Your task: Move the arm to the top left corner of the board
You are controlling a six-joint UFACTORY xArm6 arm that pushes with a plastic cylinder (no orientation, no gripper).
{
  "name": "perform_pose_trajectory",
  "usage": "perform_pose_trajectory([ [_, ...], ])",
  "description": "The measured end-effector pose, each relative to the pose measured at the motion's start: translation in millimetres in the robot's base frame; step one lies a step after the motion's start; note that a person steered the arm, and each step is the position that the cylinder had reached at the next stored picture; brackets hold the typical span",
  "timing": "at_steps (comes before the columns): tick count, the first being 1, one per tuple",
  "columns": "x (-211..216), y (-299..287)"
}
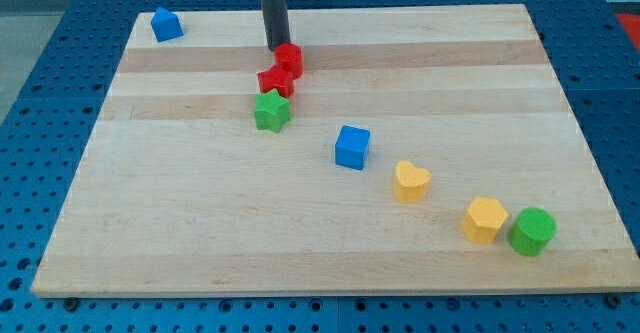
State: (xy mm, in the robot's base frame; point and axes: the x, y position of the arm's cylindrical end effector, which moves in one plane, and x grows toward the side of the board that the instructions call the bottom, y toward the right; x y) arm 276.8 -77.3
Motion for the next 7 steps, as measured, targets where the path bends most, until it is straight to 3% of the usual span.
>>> perform_pose_trajectory([
  [3, 8, -18],
  [6, 4, -220],
  [7, 0, -227],
])
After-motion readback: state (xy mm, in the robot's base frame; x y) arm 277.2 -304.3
